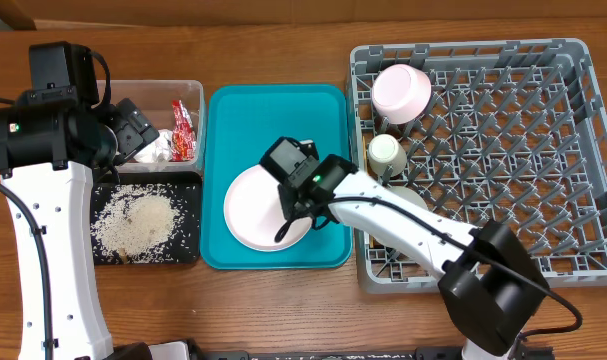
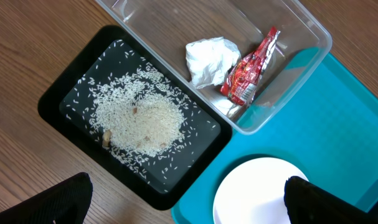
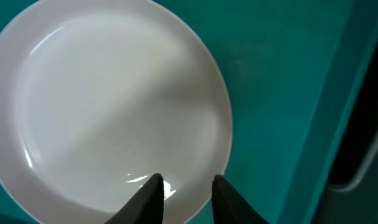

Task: Sort waste into correct bins and load items into the dishwasher
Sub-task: 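Lift the pink plate edge, tilting it up off the tray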

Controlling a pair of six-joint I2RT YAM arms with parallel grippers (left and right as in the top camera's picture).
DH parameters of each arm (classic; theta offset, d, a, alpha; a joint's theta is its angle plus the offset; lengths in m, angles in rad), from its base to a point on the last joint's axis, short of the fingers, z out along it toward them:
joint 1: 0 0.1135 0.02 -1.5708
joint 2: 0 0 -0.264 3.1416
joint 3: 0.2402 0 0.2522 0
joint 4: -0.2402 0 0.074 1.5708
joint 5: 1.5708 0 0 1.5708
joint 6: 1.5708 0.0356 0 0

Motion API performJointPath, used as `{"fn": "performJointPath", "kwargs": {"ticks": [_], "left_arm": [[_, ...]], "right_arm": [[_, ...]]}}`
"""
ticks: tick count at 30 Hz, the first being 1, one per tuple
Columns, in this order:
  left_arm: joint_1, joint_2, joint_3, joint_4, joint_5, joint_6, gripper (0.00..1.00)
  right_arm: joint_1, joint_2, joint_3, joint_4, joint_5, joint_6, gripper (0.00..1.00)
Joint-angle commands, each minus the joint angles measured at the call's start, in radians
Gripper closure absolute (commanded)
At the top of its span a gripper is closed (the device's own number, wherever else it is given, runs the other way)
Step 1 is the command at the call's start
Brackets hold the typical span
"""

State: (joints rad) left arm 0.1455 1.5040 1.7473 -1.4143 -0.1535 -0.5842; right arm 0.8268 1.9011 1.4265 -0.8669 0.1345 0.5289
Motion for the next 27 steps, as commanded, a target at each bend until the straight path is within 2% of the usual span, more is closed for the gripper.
{"fn": "performJointPath", "kwargs": {"ticks": [1,15,27], "left_arm": [[-0.002,0.002,0.002,0.001,-0.003,0.012,0.0],[-0.002,0.002,0.002,0.001,-0.003,0.012,0.0],[-0.002,0.002,0.002,0.001,-0.003,0.012,0.0]], "right_arm": [[-0.028,-0.01,-0.015,-0.002,0.015,0.035,0.72],[-0.05,-0.008,-0.098,0.058,0.015,0.052,0.71],[-0.052,0.003,-0.098,0.072,0.014,0.053,0.71]]}}
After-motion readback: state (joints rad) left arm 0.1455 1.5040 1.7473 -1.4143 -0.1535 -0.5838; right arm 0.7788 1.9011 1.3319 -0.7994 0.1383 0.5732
